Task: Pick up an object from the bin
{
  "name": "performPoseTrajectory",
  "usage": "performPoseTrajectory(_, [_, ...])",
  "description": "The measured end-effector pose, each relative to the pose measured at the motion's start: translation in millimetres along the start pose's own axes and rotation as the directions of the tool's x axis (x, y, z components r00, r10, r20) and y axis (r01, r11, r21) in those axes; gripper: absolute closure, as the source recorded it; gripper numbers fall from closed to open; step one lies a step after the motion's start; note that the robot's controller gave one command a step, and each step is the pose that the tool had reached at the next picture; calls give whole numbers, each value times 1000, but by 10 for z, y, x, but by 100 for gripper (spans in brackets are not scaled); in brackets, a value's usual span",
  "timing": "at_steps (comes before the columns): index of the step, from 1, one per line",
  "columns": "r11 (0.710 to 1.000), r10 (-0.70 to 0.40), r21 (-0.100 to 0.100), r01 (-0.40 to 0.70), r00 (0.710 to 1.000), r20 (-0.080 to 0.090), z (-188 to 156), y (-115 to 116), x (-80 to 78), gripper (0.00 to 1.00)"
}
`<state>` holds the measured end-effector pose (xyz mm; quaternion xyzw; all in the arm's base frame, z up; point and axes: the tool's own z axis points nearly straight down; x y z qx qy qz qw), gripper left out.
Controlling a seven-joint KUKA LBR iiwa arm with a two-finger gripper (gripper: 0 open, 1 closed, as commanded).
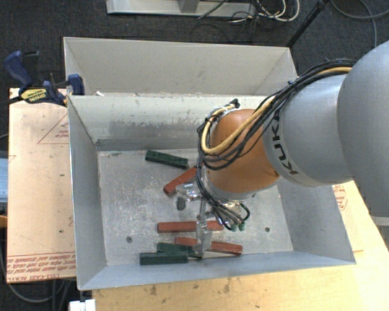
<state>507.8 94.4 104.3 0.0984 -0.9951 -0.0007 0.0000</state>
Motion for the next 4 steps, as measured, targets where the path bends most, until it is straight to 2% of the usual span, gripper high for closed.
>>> performPoseTrajectory(1, [1000,0,-1,0,1000,-6,361,14,57,0])
performPoseTrajectory(2, [1000,-1,0,1,1000,-2,355,18,53,0])
performPoseTrajectory(3, [1000,0,0,0,1000,2,323,16,35,100])
performPoseTrajectory(4, [1000,0,1,0,1000,11,-927,23,12,100])
